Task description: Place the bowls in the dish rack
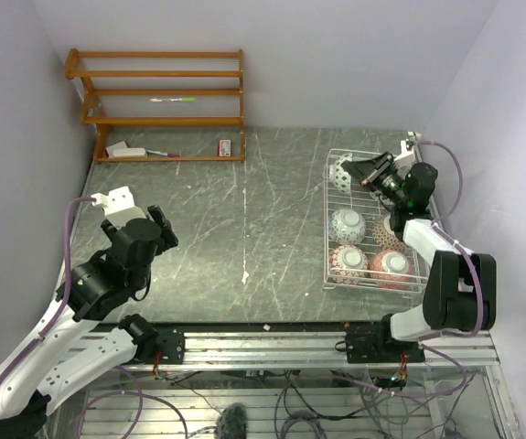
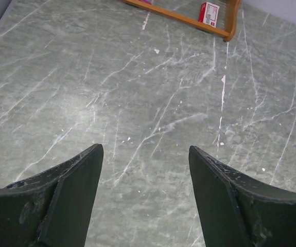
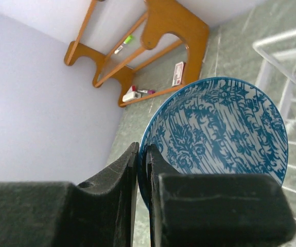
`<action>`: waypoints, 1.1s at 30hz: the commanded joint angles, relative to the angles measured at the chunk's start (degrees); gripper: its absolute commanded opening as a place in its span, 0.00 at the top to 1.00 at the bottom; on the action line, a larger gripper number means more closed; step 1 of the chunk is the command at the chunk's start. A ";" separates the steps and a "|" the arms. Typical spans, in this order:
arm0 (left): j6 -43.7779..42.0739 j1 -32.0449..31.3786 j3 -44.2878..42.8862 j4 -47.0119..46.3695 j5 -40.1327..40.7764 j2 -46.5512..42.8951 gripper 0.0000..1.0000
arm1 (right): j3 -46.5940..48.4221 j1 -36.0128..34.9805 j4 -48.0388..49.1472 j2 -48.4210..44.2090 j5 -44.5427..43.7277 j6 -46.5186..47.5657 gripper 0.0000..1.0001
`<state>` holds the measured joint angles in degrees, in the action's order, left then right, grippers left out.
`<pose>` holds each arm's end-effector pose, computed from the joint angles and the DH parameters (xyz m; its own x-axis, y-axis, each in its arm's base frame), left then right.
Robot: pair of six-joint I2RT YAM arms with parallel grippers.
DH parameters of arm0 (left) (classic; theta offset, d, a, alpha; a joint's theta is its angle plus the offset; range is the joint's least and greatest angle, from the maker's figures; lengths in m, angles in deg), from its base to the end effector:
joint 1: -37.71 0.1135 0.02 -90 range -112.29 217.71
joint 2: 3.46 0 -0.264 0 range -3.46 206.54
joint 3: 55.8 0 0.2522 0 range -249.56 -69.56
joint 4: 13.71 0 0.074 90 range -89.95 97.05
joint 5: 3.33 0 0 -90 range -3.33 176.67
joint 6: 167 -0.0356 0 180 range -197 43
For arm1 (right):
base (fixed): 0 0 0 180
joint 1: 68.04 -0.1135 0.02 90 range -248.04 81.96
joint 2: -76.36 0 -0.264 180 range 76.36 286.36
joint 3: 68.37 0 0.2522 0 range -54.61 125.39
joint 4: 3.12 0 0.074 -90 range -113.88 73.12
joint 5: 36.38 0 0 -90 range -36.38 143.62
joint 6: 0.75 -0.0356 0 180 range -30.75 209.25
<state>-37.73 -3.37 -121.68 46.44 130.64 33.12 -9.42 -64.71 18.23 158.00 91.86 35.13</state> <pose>0.1018 -0.0559 0.3432 -0.3142 -0.3304 -0.8900 -0.2264 0.9365 -0.2678 0.3170 0.0036 0.2750 -0.4772 0.6652 -0.5742 -0.3164 0.4795 0.8185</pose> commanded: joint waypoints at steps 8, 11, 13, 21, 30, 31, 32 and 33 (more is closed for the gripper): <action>0.49 -0.07 -1.15 0.87 1.89 -0.32 0.22 | -6.19 4.42 29.07 11.73 3.70 -20.53 0.89; 0.38 -0.07 -1.08 0.70 1.92 -0.37 0.22 | -5.54 4.61 26.15 13.20 1.25 -18.95 0.88; 0.43 -0.11 -1.07 0.67 1.99 -0.25 0.22 | -4.93 4.74 25.30 14.64 0.17 -18.39 0.88; 0.30 -0.13 -1.28 0.65 2.24 0.07 0.22 | -3.06 5.36 32.11 25.48 1.77 -23.63 0.87; 0.25 -0.14 -1.33 0.73 2.66 0.35 0.22 | -2.89 7.99 22.60 27.87 0.97 -18.23 0.82; 0.28 -0.14 -1.33 0.71 2.62 0.54 0.22 | -2.99 8.65 20.77 27.59 0.77 -17.14 0.81; 0.35 -0.13 -1.39 0.72 2.55 0.59 0.22 | -3.07 9.15 19.04 27.37 0.75 -16.38 0.81; 0.37 -0.14 -1.38 0.66 2.54 0.74 0.22 | -3.32 9.61 19.05 27.37 1.02 -16.13 0.81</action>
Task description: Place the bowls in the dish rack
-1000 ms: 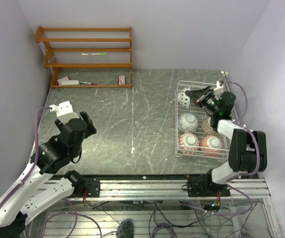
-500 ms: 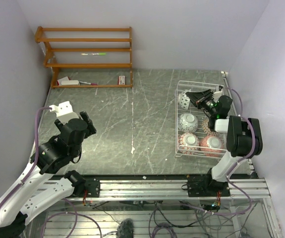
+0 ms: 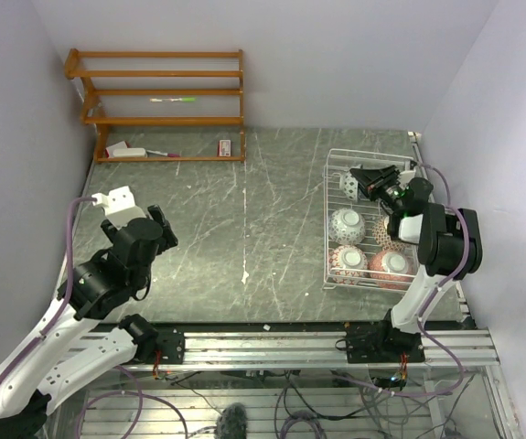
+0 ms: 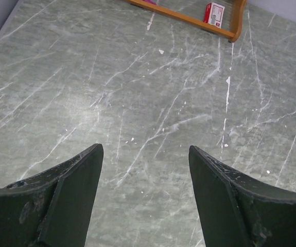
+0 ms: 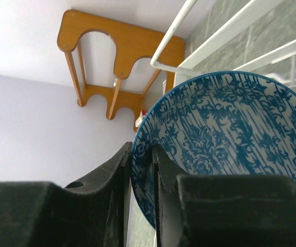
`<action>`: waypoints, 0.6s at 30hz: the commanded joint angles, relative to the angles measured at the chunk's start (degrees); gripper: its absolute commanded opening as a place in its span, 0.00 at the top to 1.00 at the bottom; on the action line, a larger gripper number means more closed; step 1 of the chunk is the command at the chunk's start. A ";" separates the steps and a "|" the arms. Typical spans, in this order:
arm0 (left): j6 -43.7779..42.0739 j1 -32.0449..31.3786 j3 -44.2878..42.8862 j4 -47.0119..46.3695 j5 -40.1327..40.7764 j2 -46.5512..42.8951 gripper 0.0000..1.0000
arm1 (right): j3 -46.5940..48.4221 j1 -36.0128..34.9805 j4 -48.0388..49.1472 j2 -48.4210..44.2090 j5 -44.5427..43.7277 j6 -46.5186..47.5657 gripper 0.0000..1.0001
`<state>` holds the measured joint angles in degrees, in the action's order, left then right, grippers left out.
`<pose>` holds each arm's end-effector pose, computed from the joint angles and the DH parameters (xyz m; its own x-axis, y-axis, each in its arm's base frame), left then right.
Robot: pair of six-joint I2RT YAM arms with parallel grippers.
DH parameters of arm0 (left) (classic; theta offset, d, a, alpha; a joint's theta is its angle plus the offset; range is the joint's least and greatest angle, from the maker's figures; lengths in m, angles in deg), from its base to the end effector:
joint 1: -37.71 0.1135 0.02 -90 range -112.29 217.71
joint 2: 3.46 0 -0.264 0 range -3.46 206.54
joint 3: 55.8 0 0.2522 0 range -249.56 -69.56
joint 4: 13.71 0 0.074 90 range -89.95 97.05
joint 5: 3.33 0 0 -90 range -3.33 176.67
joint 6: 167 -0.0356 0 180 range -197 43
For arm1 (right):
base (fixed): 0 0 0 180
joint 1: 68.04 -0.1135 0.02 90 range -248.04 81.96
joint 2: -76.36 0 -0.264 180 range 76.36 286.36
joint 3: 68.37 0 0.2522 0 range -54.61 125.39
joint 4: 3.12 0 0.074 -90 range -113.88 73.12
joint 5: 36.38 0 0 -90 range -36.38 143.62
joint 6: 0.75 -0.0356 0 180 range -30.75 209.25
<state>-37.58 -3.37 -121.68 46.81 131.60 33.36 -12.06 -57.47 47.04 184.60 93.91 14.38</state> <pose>0.1023 -0.0558 0.3424 -0.3110 -0.3253 -0.8930 -0.2412 0.9358 -0.2569 0.3574 -0.0433 0.1626 -0.4862 0.8398 -0.2416 -0.1000 0.2212 0.9701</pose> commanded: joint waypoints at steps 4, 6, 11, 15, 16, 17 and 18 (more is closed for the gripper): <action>0.06 -0.14 -1.24 -0.26 1.36 0.85 0.22 | -1.04 3.14 -1.47 2.93 2.48 0.31 0.88; 0.02 -0.10 -1.39 -0.27 1.39 1.25 0.22 | -0.82 3.06 5.26 4.19 4.12 -4.21 0.91; 0.13 -0.13 -1.54 -0.10 1.42 1.44 0.22 | 0.74 2.10 15.50 5.64 5.57 -14.13 0.91; 0.13 -0.11 -1.41 -0.28 1.55 1.33 0.22 | 2.47 0.26 19.27 6.16 4.65 -18.39 0.91; 0.13 -0.11 -1.51 -0.28 1.55 1.28 0.22 | 2.98 -0.12 18.87 6.32 4.29 -18.68 0.91; 0.13 -0.14 -1.56 -0.34 1.49 1.34 0.22 | 3.72 -0.31 18.04 6.58 4.01 -18.52 0.90; 0.13 -0.14 -1.66 -0.42 1.35 1.41 0.22 | 4.04 -0.43 17.51 7.00 3.55 -18.75 0.90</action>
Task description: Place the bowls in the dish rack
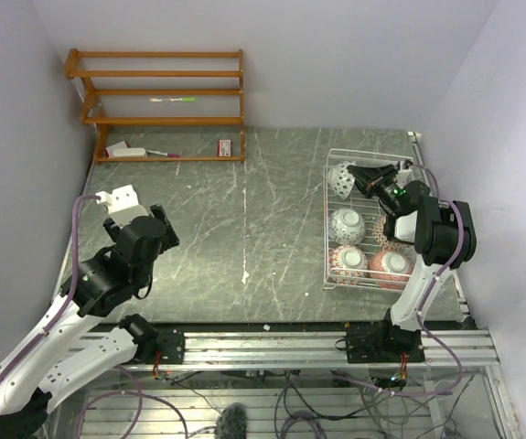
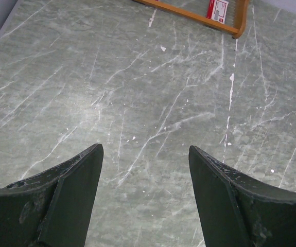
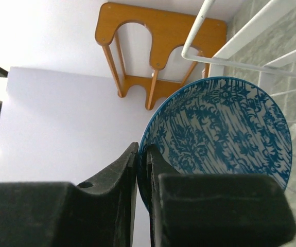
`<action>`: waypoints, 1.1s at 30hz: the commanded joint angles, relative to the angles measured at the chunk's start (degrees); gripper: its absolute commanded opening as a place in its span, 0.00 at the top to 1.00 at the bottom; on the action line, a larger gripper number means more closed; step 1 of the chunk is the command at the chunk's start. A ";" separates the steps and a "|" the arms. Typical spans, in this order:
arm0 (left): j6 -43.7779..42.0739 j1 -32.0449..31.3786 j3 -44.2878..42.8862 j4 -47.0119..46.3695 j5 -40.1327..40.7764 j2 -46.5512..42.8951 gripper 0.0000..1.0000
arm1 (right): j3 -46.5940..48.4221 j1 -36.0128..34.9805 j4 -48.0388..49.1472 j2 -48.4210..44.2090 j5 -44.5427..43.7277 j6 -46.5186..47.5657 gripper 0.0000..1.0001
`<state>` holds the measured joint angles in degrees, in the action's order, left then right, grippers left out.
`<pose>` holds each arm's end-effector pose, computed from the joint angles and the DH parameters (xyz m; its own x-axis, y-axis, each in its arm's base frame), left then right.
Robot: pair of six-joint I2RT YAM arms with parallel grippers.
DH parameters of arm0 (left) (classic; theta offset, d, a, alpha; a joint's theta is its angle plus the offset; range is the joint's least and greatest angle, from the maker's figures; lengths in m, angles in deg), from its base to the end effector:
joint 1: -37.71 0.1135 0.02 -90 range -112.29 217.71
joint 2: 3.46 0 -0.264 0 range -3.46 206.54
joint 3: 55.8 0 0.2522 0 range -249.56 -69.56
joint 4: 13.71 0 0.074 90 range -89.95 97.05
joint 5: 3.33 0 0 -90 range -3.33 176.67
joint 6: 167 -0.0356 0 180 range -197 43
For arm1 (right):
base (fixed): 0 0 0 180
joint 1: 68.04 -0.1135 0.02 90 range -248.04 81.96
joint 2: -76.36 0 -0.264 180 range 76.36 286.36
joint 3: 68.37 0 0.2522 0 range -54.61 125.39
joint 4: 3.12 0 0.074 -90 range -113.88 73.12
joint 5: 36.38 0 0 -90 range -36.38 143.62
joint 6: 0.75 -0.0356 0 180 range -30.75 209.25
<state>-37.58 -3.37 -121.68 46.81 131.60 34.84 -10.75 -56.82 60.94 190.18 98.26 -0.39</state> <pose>0.1067 -0.0596 0.3399 -0.3283 -0.3102 -0.8922 -0.2460 0.9400 -0.2363 0.3632 -0.0465 0.1590 -0.5434 0.8332 -0.1023 -0.1376 0.0318 0.9900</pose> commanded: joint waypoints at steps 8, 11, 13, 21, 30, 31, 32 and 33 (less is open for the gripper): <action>0.13 -0.09 -1.93 0.20 1.78 -0.55 0.22 | 2.55 -1.30 0.38 8.18 -2.26 -3.96 0.88; 0.03 -0.09 -1.79 0.29 2.02 -0.85 0.22 | 2.21 -1.13 -4.41 8.88 -1.95 -1.24 0.86; 0.04 -0.06 -1.76 0.43 2.01 -0.94 0.22 | 2.44 -0.83 -9.55 8.96 -1.45 1.19 0.85; 0.13 -0.09 -1.52 0.17 1.94 -0.97 0.22 | 2.26 0.90 -32.60 0.81 -6.18 15.67 0.81; 0.26 -0.10 -1.52 0.29 1.76 -1.21 0.22 | 2.20 2.40 -41.93 -2.12 -8.26 21.88 0.71; 0.25 -0.12 -1.42 0.40 1.84 -1.32 0.22 | 1.94 2.40 -42.22 -2.57 -8.91 22.21 0.70; 0.23 -0.07 -1.46 0.36 1.82 -1.33 0.22 | 1.66 2.40 -42.74 -3.27 -9.75 22.64 0.70; 0.22 -0.13 -1.47 0.50 1.83 -1.34 0.22 | 1.66 2.40 -43.61 -4.11 -10.54 23.26 0.70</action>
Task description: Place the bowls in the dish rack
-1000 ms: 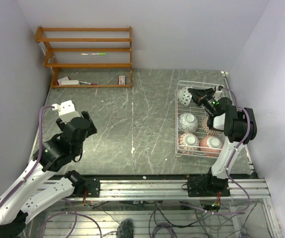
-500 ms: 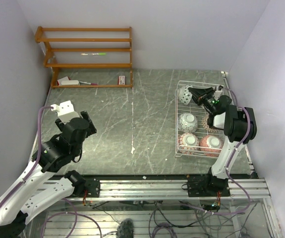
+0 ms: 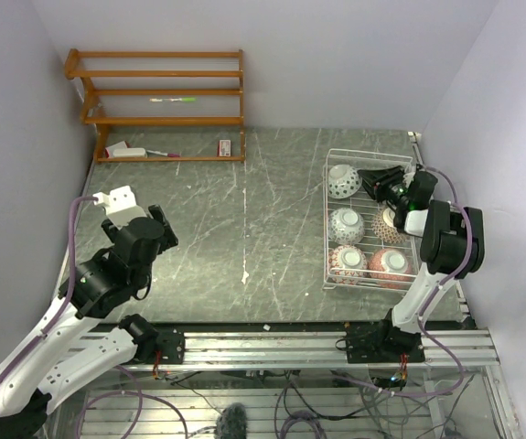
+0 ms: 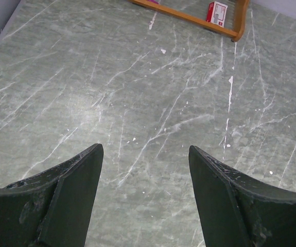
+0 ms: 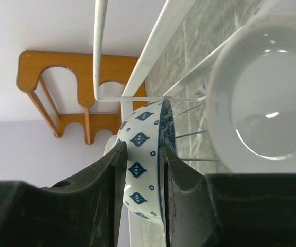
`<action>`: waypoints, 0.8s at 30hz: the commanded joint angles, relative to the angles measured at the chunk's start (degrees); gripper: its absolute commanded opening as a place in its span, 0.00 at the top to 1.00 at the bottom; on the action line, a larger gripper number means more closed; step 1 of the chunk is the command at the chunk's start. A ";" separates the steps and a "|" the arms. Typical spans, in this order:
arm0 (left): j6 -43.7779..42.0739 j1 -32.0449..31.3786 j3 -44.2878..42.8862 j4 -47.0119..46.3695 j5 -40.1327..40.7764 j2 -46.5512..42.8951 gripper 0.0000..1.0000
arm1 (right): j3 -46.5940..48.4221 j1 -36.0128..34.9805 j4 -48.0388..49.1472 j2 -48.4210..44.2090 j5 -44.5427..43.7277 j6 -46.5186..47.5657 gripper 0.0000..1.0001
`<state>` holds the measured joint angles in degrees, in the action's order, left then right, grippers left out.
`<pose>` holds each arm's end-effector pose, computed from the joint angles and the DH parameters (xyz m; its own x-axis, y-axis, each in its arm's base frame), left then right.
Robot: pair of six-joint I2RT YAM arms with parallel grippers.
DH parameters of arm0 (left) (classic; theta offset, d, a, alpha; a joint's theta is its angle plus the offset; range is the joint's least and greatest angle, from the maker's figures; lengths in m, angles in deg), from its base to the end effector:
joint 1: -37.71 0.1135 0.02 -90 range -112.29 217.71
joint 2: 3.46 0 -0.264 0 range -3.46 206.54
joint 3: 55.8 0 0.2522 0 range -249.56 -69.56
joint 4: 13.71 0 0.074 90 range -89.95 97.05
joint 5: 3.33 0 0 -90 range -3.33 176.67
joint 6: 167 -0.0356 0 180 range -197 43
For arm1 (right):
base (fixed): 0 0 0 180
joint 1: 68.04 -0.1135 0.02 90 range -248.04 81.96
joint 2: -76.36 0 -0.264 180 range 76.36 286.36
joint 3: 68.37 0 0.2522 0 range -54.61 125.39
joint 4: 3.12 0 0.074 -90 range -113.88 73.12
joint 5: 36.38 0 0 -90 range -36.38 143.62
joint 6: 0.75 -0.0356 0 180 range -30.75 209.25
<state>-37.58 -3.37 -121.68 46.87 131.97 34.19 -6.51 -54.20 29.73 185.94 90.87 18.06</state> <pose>0.1047 -0.0577 0.3411 -0.3177 -0.3156 -0.8941 -0.2487 0.9377 -0.2426 0.3713 -0.0693 0.1494 -0.4378 0.8839 -0.1646 0.1141 0.2362 0.9650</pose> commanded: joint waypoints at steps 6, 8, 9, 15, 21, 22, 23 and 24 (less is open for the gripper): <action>0.43 -0.07 -1.33 0.30 1.31 -0.56 0.22 | 1.26 -0.27 -23.29 -5.73 -9.53 12.32 0.65; 0.33 -0.13 -1.09 -0.15 1.13 -0.56 0.22 | 2.90 -0.31 -26.98 -7.66 -11.46 15.01 0.61; 0.39 -0.11 -1.10 -0.30 1.03 -0.56 0.22 | 3.61 -0.32 -28.57 -8.41 -11.96 16.55 0.60; 0.21 -0.14 -1.23 -0.61 0.76 -0.34 0.21 | 6.32 -0.59 -33.39 -9.89 -13.17 20.57 0.52; 0.39 -0.11 -1.23 -0.30 0.80 -0.82 0.21 | 8.22 -1.48 -35.13 -12.09 -13.16 22.40 0.52; 0.37 -0.07 -1.20 -0.31 0.69 -0.94 0.21 | 8.57 -1.84 -35.81 -12.83 -13.59 22.94 0.52; 0.29 -0.09 -1.07 -0.45 0.55 -1.13 0.21 | 8.84 -2.24 -36.84 -13.76 -14.26 23.66 0.51; 0.17 -0.07 -0.98 -0.69 0.46 -1.23 0.20 | 9.70 -2.77 -38.09 -14.66 -14.99 24.68 0.51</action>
<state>-37.58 -3.37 -121.68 46.92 131.93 33.86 0.28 -55.40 -4.44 175.53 78.33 38.78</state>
